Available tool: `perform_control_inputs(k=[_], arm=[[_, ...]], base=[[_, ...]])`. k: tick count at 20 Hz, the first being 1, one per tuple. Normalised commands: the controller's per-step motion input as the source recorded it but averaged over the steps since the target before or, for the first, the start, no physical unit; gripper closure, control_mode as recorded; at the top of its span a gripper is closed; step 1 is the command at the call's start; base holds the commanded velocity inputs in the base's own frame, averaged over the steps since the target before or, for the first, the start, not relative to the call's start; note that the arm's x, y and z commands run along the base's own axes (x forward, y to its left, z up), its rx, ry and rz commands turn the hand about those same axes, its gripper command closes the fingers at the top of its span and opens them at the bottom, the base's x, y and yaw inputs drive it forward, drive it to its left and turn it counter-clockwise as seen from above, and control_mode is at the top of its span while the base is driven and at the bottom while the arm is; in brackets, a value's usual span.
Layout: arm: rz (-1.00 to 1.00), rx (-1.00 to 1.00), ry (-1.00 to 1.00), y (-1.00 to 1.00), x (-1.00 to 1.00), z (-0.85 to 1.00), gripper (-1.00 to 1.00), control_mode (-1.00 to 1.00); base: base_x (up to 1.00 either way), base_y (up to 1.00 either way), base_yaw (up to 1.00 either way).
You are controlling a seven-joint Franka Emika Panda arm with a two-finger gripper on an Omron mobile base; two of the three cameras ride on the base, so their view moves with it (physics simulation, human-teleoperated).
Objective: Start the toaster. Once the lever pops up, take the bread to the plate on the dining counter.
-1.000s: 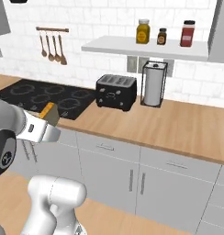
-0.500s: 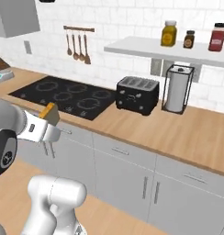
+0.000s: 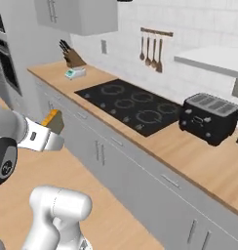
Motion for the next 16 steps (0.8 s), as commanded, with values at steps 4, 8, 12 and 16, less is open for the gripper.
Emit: perform_control_inputs(k=[4, 8, 12, 16], arm=[[0.0, 0.0, 0.0, 0.0, 0.0, 0.0, 1.0, 1.0], [0.0, 0.0, 0.0, 0.0, 0.0, 0.0, 1.0, 1.0], [0.0, 0.0, 0.0, 0.0, 0.0, 0.0, 1.0, 1.0], [0.0, 0.0, 0.0, 0.0, 0.0, 0.0, 1.0, 1.0]], base=[[0.26, 0.04, 0.65], [0.15, 0.01, 0.63], [0.08, 0.0, 0.59], [0.06, 0.0, 0.6]])
